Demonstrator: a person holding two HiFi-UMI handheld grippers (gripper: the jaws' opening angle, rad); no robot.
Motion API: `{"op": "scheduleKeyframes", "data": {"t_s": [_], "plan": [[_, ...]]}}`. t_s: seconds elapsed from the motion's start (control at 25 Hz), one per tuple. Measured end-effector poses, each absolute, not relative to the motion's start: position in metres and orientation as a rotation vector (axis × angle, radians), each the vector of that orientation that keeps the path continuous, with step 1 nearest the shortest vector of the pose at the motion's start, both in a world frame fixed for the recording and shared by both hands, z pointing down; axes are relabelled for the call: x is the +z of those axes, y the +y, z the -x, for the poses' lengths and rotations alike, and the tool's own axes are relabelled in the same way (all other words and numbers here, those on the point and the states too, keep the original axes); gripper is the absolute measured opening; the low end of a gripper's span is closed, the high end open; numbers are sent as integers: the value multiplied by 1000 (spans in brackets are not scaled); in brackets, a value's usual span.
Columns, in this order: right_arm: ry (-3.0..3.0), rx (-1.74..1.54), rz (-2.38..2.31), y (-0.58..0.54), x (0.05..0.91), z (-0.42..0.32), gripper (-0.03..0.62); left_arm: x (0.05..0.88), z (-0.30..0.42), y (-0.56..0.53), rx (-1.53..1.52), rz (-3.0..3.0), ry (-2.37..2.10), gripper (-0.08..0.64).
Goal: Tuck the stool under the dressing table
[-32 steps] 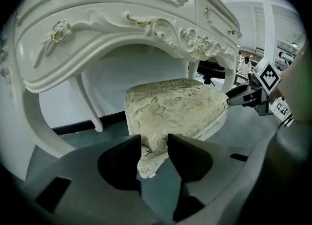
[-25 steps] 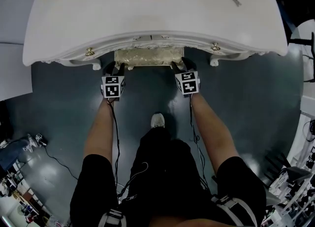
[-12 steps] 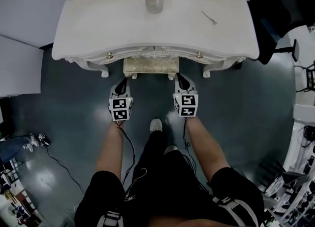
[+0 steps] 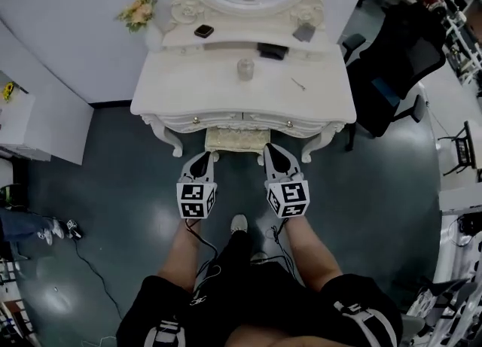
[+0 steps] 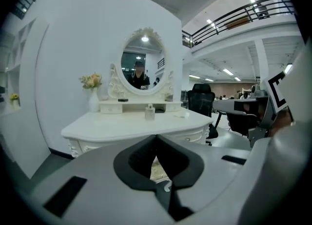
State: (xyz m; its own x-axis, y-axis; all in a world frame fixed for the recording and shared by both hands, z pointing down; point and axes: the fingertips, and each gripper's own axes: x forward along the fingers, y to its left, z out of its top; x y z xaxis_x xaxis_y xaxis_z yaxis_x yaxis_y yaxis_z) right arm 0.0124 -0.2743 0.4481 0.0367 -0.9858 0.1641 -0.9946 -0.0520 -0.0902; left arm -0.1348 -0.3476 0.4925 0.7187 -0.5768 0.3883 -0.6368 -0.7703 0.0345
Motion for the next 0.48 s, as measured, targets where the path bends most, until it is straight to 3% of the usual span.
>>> {"op": "scheduleKeyframes", "data": {"t_s": [0.2,0.48], "plan": [[-2089,200,-2328,-216,364,-3,14,402,158,-297,424,-2831,-1053,18],[-2079,76,-2368,-152,300,13,14,337,176,-232,433,-2898,-1030,18]]}}
